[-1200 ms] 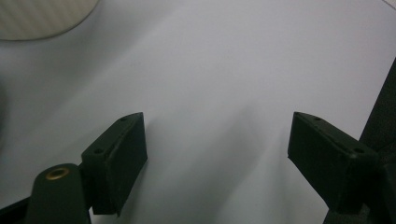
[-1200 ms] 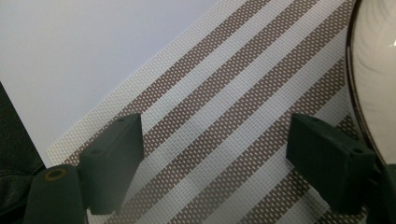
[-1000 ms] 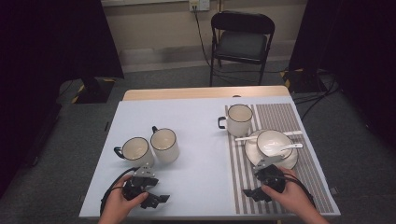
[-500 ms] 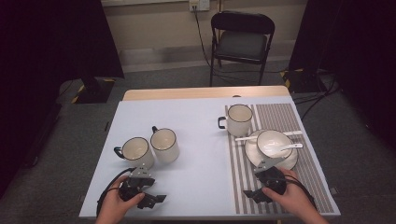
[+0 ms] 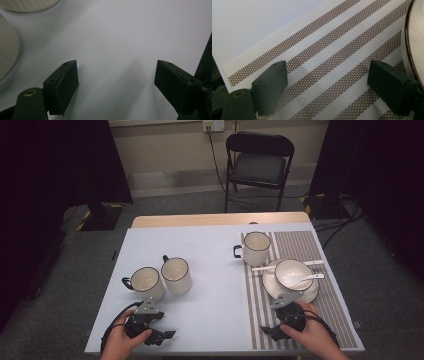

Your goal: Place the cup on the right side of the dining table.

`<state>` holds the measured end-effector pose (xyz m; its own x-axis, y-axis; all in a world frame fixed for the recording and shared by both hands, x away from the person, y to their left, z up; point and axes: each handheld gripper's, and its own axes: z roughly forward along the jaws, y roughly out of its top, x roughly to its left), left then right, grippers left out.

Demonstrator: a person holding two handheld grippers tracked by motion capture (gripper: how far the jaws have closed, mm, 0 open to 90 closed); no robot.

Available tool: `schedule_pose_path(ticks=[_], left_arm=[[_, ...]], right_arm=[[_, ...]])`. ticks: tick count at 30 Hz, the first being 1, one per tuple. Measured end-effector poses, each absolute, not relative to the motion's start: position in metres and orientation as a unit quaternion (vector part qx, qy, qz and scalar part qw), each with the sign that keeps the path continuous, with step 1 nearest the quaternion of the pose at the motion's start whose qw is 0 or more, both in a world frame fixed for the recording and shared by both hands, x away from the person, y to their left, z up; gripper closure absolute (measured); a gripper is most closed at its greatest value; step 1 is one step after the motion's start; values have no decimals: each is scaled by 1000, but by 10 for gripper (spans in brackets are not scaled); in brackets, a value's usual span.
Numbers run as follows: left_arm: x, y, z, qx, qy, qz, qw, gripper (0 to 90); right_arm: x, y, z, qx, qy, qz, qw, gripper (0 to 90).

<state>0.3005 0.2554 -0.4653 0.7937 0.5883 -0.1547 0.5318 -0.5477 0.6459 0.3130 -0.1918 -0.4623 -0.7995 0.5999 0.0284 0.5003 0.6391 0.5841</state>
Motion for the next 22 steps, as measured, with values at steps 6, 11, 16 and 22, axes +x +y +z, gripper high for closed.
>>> schedule_pose_path(ticks=[6, 11, 16, 22], left_arm=[[298, 258, -468, 883, 295, 50, 362, 187], [295, 259, -471, 882, 284, 61, 370, 174], [293, 260, -473, 886, 266, 68, 374, 160], [291, 258, -474, 894, 248, 79, 363, 151]], right_arm=[[311, -191, -464, 300, 901, 298, 94, 141], [308, -193, -466, 300, 897, 310, 100, 138], [306, -195, -468, 300, 893, 320, 103, 138], [306, -196, -468, 300, 892, 323, 104, 137]])
